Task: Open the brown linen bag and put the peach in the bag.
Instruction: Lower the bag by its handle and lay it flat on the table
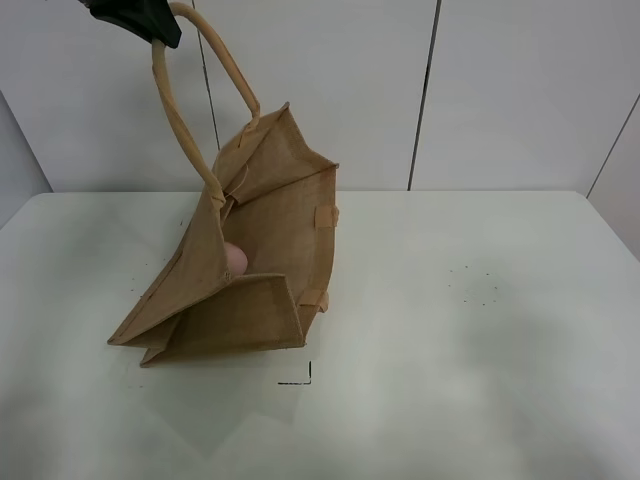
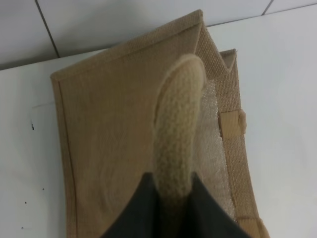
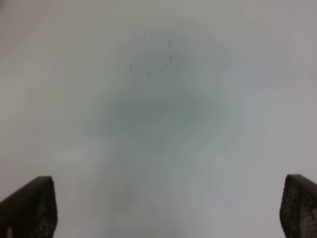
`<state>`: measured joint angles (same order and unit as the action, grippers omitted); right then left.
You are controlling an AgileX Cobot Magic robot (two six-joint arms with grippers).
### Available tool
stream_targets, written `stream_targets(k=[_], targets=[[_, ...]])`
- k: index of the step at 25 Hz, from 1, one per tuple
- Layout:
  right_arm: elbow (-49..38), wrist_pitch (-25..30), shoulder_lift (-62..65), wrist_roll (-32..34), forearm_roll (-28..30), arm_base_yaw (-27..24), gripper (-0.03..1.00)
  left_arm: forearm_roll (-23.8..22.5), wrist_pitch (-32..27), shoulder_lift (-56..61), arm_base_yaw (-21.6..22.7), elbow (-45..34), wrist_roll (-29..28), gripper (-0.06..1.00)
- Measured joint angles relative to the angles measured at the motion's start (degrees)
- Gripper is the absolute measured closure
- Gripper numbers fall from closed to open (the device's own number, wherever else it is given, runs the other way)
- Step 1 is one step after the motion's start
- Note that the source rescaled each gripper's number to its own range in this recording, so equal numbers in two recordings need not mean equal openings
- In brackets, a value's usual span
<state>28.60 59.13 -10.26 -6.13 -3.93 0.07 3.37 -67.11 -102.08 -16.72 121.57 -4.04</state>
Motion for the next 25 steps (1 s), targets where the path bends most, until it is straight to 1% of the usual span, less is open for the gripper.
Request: stream_targets(k=[5,7,19,22,25], targets=[[0.0,0.0,8.74,0.0,0.06,0.0,-0.03,0.0,0.0,0.0,0.0,0.0,0.0,0.94],[0.0,0.0,10.37,0.0,0.24,0.0,-0.03,0.0,0.0,0.0,0.0,0.0,0.0,0.94],[0.0,0.05,10.54,0.86,0.97,0.81,-0.03,0.0,0.0,0.0,0.0,-0.22,0.21,0.94],[0.0,0.05,10.54,0.86,1.04,0.81,-0.03,0.0,0.14,0.07,0.0,-3.05,0.21,0.94],[0.0,0.05,10.54,0.86,1.04,0.81,-0.03,0.24,1.02,-0.05,0.0,-8.26,0.21,0.94]])
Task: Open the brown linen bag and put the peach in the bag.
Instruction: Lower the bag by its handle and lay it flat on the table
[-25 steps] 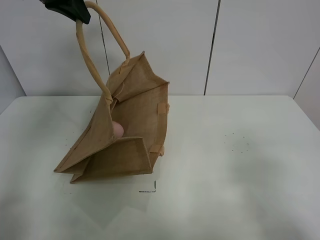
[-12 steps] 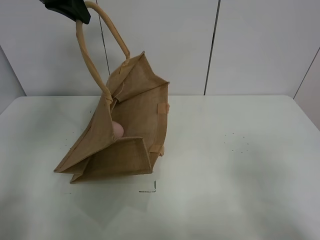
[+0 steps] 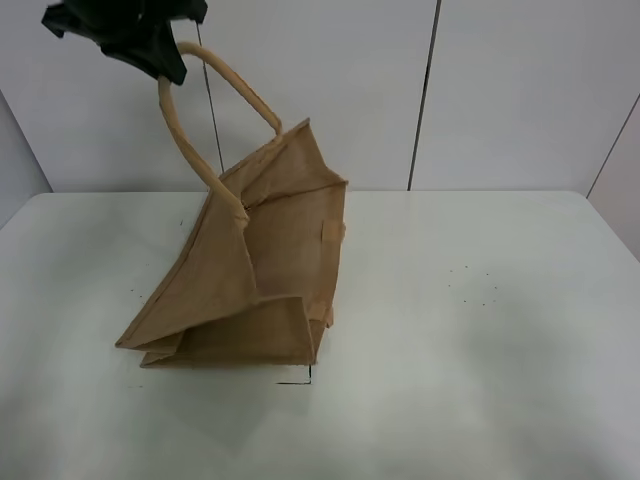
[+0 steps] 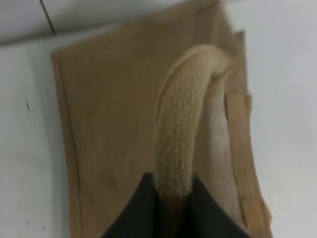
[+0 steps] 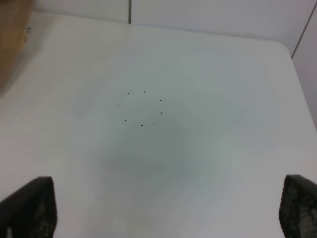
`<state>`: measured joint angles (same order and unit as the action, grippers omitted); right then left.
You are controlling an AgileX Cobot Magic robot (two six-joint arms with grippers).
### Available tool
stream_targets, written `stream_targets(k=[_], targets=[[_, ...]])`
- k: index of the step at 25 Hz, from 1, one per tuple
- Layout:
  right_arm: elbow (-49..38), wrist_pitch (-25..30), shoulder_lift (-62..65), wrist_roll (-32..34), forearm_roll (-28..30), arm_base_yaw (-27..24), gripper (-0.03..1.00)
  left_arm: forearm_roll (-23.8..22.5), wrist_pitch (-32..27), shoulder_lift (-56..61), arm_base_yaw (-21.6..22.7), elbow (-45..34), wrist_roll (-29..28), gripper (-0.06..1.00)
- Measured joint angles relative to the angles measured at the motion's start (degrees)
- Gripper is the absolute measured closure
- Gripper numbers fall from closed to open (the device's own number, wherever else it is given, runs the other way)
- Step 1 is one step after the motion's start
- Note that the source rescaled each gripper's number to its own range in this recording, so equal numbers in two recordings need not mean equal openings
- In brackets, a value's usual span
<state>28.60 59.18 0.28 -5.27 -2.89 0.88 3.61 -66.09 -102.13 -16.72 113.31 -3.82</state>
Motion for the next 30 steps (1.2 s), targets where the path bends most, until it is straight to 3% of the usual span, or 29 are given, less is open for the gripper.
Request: stream_targets(k=[7,13,15,20,21,23,26,30], targets=[[0.0,0.0,0.0,0.0,0.05,0.0,-0.03,2.14,7.07,-6.34,0.0,-9.72,0.02,0.94],[0.0,0.0,0.0,0.0,0.05,0.0,-0.03,7.86,12.18,-15.31,0.0,-10.67,4.87,0.93],[0.0,0.0,0.0,0.0,0.05,0.0,-0.03,9.69,13.39,-17.66,0.0,-10.67,6.05,0.82],[0.0,0.0,0.0,0.01,0.05,0.0,-0.03,11.58,14.07,-20.74,0.0,-10.71,6.74,0.23],[0.0,0.0,0.0,0.01,0.05,0.0,-0.03,11.58,14.13,-20.91,0.0,-10.71,6.74,0.17],[0.0,0.0,0.0,0.01,0.05,0.0,-0.03,11.58,14.1,-20.91,0.0,-10.71,6.74,0.09],[0.0,0.0,0.0,0.01,0.05,0.0,-0.03,10.5,12.84,-20.91,0.06,-9.68,6.74,0.06],[0.0,0.0,0.0,0.01,0.05,0.0,-0.03,2.3,9.89,-20.91,0.26,-7.57,3.17,0.05]])
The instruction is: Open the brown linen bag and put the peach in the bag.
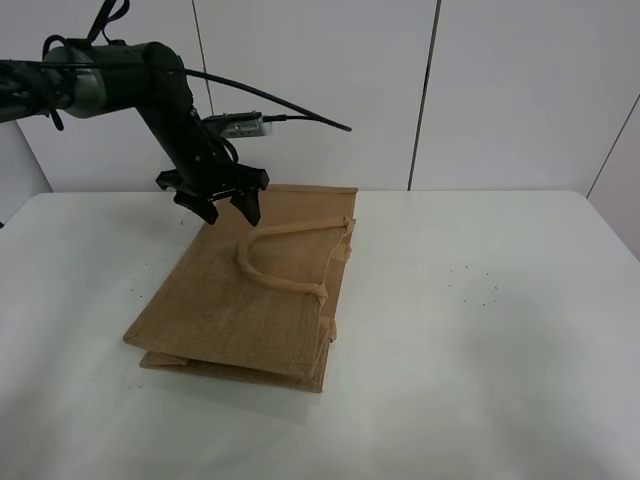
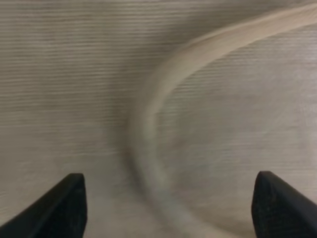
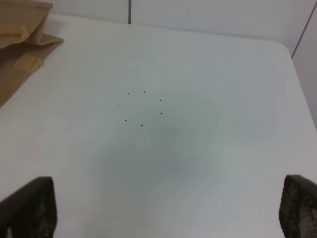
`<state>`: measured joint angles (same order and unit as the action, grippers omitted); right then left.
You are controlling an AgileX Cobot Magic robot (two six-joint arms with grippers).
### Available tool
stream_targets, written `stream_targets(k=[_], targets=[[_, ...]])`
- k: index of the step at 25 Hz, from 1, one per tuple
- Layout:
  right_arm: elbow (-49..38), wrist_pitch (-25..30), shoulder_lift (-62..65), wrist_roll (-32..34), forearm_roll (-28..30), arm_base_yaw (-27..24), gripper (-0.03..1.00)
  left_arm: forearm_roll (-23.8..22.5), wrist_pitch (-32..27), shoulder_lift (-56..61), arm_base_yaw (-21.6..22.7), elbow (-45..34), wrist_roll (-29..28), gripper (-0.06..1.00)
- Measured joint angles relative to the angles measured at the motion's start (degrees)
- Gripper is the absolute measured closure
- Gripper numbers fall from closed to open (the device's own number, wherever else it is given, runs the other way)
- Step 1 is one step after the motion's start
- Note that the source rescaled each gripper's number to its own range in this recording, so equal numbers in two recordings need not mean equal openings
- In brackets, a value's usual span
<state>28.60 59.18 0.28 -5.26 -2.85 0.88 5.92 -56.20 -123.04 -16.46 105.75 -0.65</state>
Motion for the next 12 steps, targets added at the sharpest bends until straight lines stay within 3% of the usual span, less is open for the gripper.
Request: stream_targets(k=[4,12], targets=[[0.0,0.0,0.0,0.0,-0.06,0.0,-0.03,-3.7,-0.97,0.0,2.27,0.21,-1.95,0.05],[0.0,0.0,0.0,0.0,-0.11,0.0,-0.03,-4.34,-2.86,0.0,10.7,0.28,-0.59,0.05]])
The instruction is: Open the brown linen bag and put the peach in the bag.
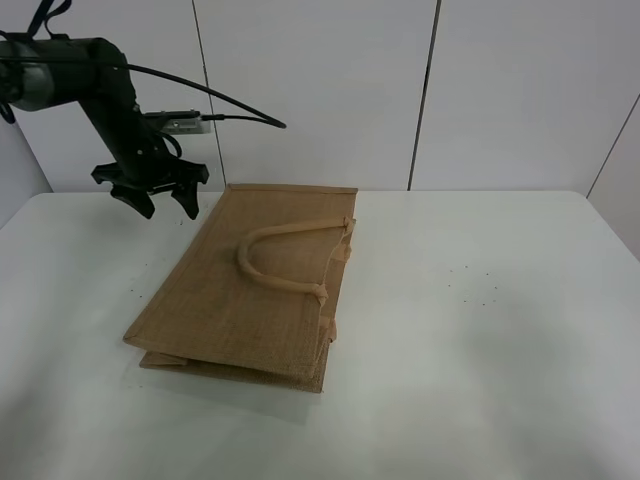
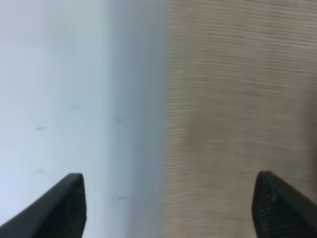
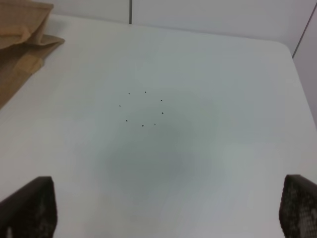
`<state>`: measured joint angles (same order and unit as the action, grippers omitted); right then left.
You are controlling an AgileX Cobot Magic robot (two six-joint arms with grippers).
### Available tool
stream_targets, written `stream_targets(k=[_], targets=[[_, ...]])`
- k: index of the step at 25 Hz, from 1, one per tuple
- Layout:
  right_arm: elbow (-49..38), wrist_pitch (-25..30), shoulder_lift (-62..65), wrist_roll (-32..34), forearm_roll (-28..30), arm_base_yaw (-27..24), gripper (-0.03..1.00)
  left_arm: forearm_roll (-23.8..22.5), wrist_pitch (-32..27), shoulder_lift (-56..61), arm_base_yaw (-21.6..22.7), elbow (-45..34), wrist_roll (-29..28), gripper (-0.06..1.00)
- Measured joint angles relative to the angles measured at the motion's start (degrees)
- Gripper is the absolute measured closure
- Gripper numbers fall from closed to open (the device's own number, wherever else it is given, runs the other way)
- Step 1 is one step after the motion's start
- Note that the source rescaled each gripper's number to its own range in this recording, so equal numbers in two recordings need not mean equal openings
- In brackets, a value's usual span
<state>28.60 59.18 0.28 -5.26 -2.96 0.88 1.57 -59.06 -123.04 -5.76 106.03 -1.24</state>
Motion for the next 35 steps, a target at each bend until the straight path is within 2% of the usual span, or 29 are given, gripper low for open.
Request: stream_targets(k=[5,11,14,21,29,35], targets=[[0.0,0.0,0.0,0.0,-0.05,0.0,-0.03,0.04,-2.82,0.0,4.24,0.0,0.12,0.05],[0.0,0.0,0.0,0.05,-0.05,0.0,-0.03,1.8,-4.18,3.35,4.45,-0.65,0.14,0.05],[0.0,0.0,0.0,0.05,-0.05,0.0,-0.03,1.97,-4.84,8.53,4.33,-3.98,0.14,0.05],[0.0,0.0,0.0,0.05,-0.1,0.0,-0.03,1.97,-7.72,26.76,4.33,-17.3,0.19,0.05],[0.0,0.0,0.0,0.05,-0.1,0.0,-0.03,1.97,-7.8,48.93,4.16,-32.18,1.85,0.05],[0.0,0.0,0.0,0.05,-0.1,0.0,-0.03,1.71,-7.8,62.9,4.16,-50.5,2.07,0.05]])
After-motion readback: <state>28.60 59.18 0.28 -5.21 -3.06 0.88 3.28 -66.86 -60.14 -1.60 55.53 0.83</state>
